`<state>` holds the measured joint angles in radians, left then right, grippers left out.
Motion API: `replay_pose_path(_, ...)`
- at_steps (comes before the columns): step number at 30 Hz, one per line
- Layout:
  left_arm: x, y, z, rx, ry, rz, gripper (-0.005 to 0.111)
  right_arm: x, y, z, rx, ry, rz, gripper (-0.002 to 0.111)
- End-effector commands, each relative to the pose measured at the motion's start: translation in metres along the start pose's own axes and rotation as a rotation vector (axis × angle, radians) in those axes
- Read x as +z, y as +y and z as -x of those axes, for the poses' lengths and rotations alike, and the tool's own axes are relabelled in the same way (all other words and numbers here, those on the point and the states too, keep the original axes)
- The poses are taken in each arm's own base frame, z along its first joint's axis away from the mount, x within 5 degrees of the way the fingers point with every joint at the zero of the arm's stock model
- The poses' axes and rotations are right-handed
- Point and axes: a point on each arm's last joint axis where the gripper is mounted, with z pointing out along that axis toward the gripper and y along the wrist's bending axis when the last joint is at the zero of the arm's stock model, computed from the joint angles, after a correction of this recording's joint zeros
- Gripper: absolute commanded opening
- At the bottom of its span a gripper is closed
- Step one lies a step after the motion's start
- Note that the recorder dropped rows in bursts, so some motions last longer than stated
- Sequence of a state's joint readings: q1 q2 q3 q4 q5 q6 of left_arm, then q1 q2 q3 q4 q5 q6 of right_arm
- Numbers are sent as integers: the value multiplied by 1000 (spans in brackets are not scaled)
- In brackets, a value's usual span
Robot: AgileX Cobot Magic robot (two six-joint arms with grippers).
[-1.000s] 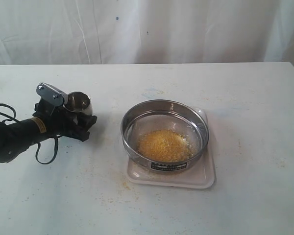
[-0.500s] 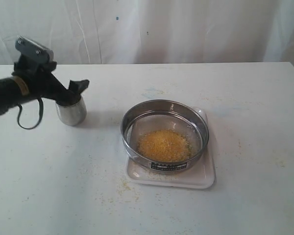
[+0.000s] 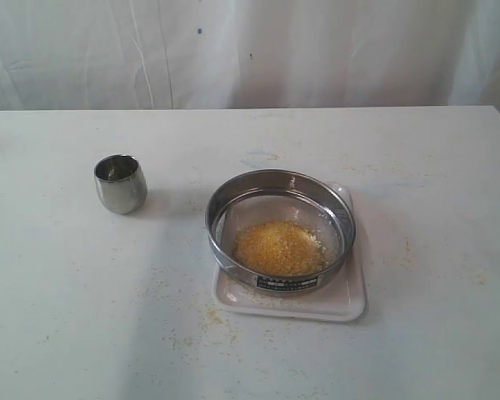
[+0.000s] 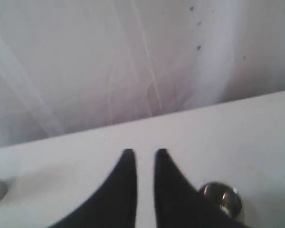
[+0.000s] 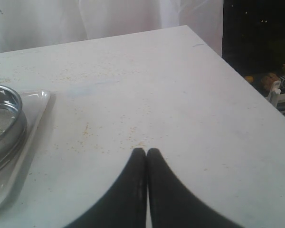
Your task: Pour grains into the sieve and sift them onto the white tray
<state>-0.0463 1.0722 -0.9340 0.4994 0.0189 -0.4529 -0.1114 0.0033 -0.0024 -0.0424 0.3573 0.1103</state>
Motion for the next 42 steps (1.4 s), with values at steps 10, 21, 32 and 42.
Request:
replay_pose_path(10, -107, 50, -20, -277, 240, 516, 1, 0, 0, 0, -8, -7, 0, 0)
replay_pose_path(21, -115, 2, -40, 180, 387, -109, 0, 0, 0, 0, -8, -7, 0, 0)
replay_pose_path(32, -173, -5, 1, -64, -228, -206, 0, 0, 0, 0, -8, -7, 0, 0)
replay_pose_path(42, -154, 16, -48, -87, -140, 107, 0, 0, 0, 0, -8, -7, 0, 0)
